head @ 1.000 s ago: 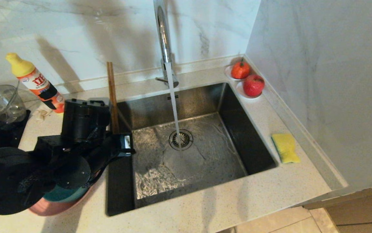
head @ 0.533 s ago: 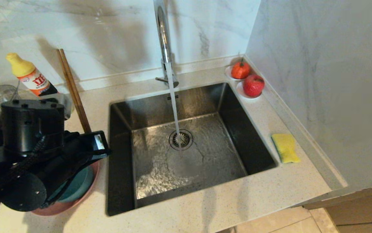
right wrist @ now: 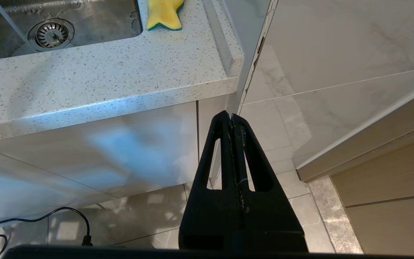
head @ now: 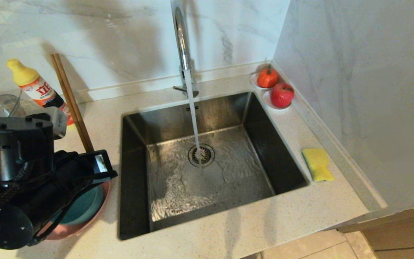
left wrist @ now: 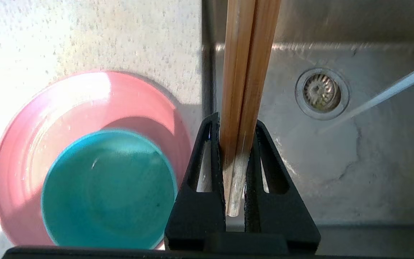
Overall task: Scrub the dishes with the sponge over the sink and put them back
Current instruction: Place the chopsticks on the glass basin
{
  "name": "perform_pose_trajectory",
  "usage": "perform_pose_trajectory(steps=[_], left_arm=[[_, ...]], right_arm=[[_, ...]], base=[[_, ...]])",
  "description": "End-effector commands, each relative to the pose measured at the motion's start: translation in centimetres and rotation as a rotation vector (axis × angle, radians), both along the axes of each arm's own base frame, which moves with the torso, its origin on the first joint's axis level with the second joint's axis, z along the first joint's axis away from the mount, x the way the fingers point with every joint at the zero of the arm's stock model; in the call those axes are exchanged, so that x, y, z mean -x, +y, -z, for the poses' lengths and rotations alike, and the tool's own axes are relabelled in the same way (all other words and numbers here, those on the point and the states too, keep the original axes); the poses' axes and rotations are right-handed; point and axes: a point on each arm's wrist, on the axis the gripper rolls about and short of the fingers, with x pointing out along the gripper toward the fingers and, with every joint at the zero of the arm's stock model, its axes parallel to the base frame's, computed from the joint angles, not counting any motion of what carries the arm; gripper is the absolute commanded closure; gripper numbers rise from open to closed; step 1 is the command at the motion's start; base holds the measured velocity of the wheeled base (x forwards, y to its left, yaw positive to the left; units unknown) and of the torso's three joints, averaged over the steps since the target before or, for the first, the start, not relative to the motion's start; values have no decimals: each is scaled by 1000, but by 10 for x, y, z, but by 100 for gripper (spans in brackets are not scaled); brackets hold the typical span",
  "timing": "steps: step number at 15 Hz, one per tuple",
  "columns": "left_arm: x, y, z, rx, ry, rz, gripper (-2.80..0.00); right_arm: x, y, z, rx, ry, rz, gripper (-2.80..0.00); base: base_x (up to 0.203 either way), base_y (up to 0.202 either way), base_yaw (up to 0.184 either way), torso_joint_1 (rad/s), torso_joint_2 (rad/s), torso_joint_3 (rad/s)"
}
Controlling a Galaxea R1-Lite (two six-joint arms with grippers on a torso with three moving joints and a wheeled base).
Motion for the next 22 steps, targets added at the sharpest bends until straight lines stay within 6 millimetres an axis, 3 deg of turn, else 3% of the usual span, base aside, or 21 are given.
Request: perform_pose_trajectory(steps=[1,9,12,14,18,22], left_arm=[[3,2,-5,9,-19,-4,0],[13,23,-85,-30,-239,-57,0],[11,39,-117,-41,-302,-159,0],[15,49,-131,-47,-312,-242,0],[2,80,-146,-70,-317,-418,0],[8,97,-158,-68,-357,-423,0]], right_arm=[[0,0,0,0,1,0,0],[0,0,0,0,-1,0,0],[0,0,0,0,-1,0,0],[0,0,0,0,0,0,0],[0,0,0,0,-1,0,0],[0,0,0,0,-1,0,0]], base=[[0,0,0,0,0,0],[0,0,0,0,0,0],[0,0,0,0,0,0],[0,0,0,0,0,0],[0,0,0,0,0,0],[0,0,0,0,0,0]])
